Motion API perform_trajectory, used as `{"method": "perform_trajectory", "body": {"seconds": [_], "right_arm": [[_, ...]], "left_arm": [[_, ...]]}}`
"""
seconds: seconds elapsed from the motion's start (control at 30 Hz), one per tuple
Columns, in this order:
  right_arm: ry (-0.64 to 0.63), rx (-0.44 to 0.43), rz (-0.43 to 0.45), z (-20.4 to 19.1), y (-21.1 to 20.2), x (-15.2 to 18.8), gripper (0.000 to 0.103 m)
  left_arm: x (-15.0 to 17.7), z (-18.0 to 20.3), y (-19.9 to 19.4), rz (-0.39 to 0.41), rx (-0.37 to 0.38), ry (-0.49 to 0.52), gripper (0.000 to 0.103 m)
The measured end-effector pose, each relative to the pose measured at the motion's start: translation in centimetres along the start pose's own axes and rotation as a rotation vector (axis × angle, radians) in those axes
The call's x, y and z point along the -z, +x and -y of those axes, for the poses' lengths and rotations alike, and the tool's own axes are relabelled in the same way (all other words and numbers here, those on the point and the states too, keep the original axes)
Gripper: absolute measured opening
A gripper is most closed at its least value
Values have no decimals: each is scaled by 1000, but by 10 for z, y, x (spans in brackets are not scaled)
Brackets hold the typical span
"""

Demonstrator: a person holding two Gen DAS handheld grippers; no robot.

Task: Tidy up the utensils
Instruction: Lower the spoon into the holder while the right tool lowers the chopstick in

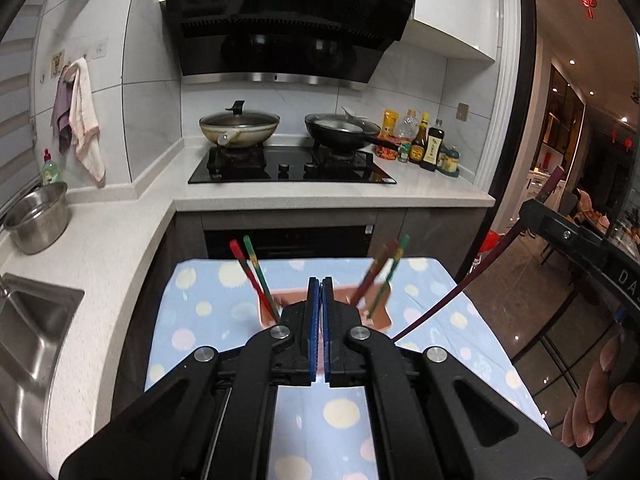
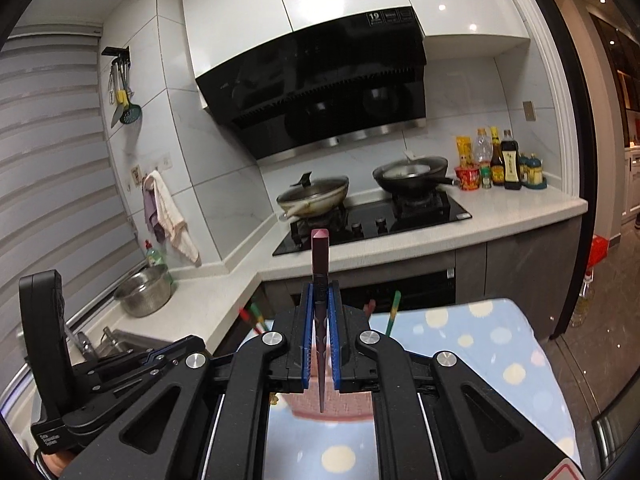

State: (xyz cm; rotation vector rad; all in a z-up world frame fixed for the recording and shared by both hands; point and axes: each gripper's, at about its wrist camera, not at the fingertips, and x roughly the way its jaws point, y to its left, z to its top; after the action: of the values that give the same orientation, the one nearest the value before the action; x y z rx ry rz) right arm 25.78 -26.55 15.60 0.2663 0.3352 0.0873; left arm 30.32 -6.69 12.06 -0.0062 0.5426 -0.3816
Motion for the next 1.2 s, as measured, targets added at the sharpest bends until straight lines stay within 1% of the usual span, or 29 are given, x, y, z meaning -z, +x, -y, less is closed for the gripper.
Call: {"method": "perform_trajectory", "body": {"seconds": [0.13, 0.23, 0.33, 0.53, 0.7, 1.0, 1.2], "right_arm": [[7, 1, 11, 1, 27, -13, 7], [4, 6, 0, 0, 49, -15, 7], [-5, 11, -25, -1, 68, -11, 7], [-24, 26, -92, 3, 101, 5, 7], [-30, 33, -138, 5, 118, 21, 7], [-45, 35, -193, 5, 138, 36, 7], [-56, 37, -223, 2, 148, 44, 7]], "left_arm": [[-22, -4, 21, 11, -23, 8, 1], [-30, -8, 41, 3, -41, 9, 1], [-31, -13, 58, -16, -56, 5, 1], [-20, -22, 86, -68, -70, -1, 1], [-8, -24, 102, -106, -88, 5, 1], [2, -26, 117, -146, -90, -6, 1], [5, -26, 125, -160, -108, -11, 2]]}}
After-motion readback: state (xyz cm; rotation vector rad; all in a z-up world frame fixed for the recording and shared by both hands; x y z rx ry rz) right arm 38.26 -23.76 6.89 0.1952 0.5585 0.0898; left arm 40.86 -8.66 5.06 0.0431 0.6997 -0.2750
